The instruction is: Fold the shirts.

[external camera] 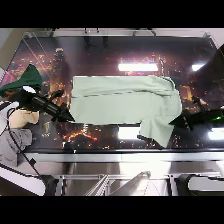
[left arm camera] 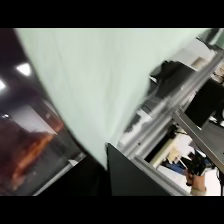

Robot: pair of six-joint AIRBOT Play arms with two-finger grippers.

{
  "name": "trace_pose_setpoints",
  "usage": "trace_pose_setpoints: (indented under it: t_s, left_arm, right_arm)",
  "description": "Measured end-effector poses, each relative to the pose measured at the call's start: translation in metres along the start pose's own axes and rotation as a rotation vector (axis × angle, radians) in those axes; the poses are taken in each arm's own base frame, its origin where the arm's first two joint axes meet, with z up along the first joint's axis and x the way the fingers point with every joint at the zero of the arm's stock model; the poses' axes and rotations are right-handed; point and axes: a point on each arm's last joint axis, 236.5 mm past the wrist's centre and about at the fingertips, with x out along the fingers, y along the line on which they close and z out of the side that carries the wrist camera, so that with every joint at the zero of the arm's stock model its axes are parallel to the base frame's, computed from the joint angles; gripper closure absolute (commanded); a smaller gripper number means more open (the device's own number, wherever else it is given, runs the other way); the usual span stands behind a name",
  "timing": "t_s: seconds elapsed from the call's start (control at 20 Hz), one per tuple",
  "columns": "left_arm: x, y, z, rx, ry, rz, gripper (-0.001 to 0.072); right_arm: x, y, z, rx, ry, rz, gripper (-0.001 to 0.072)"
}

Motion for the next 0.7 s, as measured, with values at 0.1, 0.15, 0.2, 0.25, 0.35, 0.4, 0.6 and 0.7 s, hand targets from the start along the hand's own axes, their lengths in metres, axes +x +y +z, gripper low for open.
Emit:
trace_pose_setpoints:
  t_s: [0.1, 0.15, 0.2, 0.25, 0.35, 0.4, 0.6, 0.7]
  left_arm:
    - [-0.011, -0.007, -0.005, -0.005, -0.005, -0.050, 0.0683]
    - [-0.016, -0.012, -0.004, -0.008, -0.022, -0.088, 0.0683]
    - [-0.021, -0.020, 0.000, -0.008, -0.050, -0.139, 0.0683]
    - [-0.027, -0.029, 0.004, -0.003, -0.079, -0.188, 0.0683]
    - [-0.040, -0.046, 0.018, 0.021, -0.138, -0.275, 0.0684]
    - [-0.046, -0.052, 0.026, 0.035, -0.162, -0.298, 0.0684]
    - [-0.065, -0.065, 0.066, 0.073, -0.249, -0.311, 0.0684]
    - [-0.075, -0.065, 0.090, 0.074, -0.289, -0.302, 0.0690]
  right_arm:
    - [-0.011, 0.018, 0.008, -0.032, -0.034, 0.031, 0.0687]
    - [-0.015, 0.027, 0.012, -0.043, -0.052, 0.052, 0.0686]
    - [-0.018, 0.037, 0.018, -0.053, -0.079, 0.084, 0.0686]
    - [-0.022, 0.047, 0.025, -0.066, -0.108, 0.119, 0.0686]
    - [-0.028, 0.065, 0.044, -0.087, -0.177, 0.183, 0.0686]
    - [-0.032, 0.073, 0.056, -0.096, -0.216, 0.207, 0.0686]
    - [-0.044, 0.087, 0.112, -0.095, -0.360, 0.274, 0.0686]
    - [-0.051, 0.089, 0.146, -0.079, -0.431, 0.311, 0.0685]
